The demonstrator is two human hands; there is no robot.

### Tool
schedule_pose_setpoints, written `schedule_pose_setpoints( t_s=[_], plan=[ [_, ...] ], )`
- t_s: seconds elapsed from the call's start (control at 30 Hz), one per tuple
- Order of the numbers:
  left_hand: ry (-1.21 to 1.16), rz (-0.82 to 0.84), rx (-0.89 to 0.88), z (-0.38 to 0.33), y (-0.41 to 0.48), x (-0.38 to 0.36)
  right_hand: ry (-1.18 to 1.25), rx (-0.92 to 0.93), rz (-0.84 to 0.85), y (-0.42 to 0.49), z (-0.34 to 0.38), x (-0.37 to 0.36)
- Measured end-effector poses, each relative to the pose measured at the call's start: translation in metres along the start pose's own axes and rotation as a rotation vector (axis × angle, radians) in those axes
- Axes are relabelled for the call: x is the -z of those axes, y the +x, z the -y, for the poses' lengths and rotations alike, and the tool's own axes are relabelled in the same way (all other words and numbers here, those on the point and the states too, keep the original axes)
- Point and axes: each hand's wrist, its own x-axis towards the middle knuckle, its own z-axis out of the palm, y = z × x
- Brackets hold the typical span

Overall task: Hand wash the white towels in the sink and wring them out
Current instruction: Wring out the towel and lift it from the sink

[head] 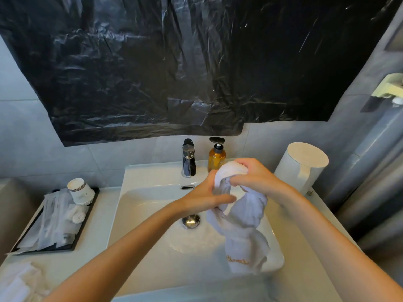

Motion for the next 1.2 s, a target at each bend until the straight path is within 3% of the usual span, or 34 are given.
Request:
schedule_pose_setpoints(
  t_s=[0.1,0.3,0.53,0.7,0.8,0.9,0.97,1.07,1.1,1.2],
  plan=[
    [-0.182,-0.215,-0.069,-0.010,0.005,-0.005,0.007,0.037,-0.055,0.000,0.011,0.005],
    [-0.324,-0.337,0.001,-0.028,0.003,0.000,0.009,0.039,0.045,-0.009,0.016,0.016],
    [-0.521,-0.357,-0.027,-0.041,0.000,0.007,0.154,-0.005,0.159,-0.015,-0.002,0.000],
    [-0.682,-0.148,0.044,-0.056,-0.003,0.012,0.312,0.068,-0.129,-0.013,-0.005,-0.023],
    [-0.271,-0.070,0.061,-0.061,-0.010,0.025,0.258,0.063,-0.014,-0.015,-0.005,-0.014],
    [0.147,-0.193,-0.019,-0.042,-0.019,0.039,0.236,0.009,0.030,-0.017,-0.008,0.002],
    [0.382,-0.294,-0.206,-0.024,-0.026,0.038,0.267,-0.045,0.095,-0.017,-0.009,0.013],
    [1.064,-0.492,-0.620,0.008,-0.014,0.029,0.326,-0.147,0.301,-0.018,-0.006,0.017],
    [1.140,-0.529,-0.747,0.018,-0.007,0.026,0.354,-0.182,0.385,-0.017,-0.005,0.015],
    [1.069,-0.648,-1.011,0.032,0.012,0.017,0.428,-0.235,0.596,-0.015,-0.003,0.007]
  ],
)
